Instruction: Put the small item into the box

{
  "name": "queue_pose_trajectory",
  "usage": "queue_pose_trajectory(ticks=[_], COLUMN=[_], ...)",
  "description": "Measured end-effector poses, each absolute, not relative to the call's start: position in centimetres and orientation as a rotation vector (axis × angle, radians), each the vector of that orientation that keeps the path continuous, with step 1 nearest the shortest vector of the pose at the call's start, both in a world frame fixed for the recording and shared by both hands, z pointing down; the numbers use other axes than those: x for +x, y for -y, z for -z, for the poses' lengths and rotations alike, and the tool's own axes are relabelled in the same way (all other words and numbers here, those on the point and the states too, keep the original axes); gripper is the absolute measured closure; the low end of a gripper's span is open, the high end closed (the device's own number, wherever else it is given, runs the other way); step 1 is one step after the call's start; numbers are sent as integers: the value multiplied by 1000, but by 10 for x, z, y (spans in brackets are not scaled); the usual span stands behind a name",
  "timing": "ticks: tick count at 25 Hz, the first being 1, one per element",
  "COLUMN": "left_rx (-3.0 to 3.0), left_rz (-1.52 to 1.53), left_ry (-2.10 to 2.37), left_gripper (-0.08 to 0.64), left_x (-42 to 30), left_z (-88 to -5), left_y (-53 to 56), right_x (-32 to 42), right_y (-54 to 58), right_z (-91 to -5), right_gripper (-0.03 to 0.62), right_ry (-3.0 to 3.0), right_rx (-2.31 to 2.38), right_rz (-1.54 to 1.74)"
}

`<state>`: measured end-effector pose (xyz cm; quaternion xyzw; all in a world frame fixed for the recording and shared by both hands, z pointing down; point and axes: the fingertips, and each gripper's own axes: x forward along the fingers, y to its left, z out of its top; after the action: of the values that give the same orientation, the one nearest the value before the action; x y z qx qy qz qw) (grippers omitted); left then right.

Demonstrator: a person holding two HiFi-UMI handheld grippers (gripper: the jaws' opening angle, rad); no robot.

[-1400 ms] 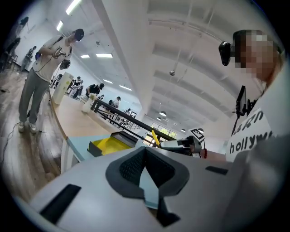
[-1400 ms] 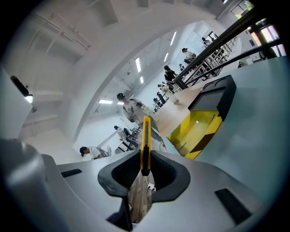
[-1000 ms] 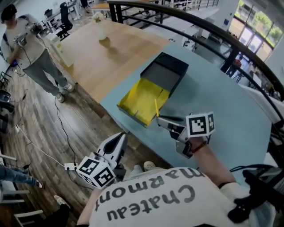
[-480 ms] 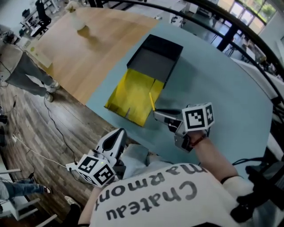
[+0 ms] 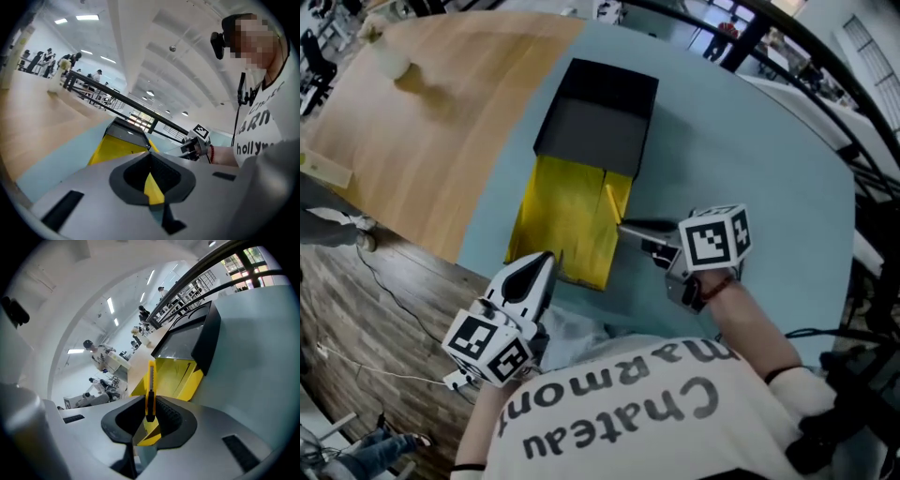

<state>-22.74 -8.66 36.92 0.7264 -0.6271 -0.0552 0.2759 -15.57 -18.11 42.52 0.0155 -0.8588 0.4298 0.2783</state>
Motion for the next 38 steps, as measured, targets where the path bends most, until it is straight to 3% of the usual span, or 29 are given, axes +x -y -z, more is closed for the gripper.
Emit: queue_pose_trajectory(ticks=[8,19,38], left_rx=[2109,2253,2292], left_rz=[83,56,27], left_ry=[1438,1117,901], left_gripper=[557,558,557], left_x=[-273,-279,-303], left_z=[-366,-372,-395], left_y=[124,163,162], right_x=[-190,-196,-215], right_y=[182,190,179], right_z=[-442,-452,-504], right_gripper=[506,506,506], right_ry=[2240,2134,1798], right_rx=[289,593,737], right_rz=[-1027,-1096,-993])
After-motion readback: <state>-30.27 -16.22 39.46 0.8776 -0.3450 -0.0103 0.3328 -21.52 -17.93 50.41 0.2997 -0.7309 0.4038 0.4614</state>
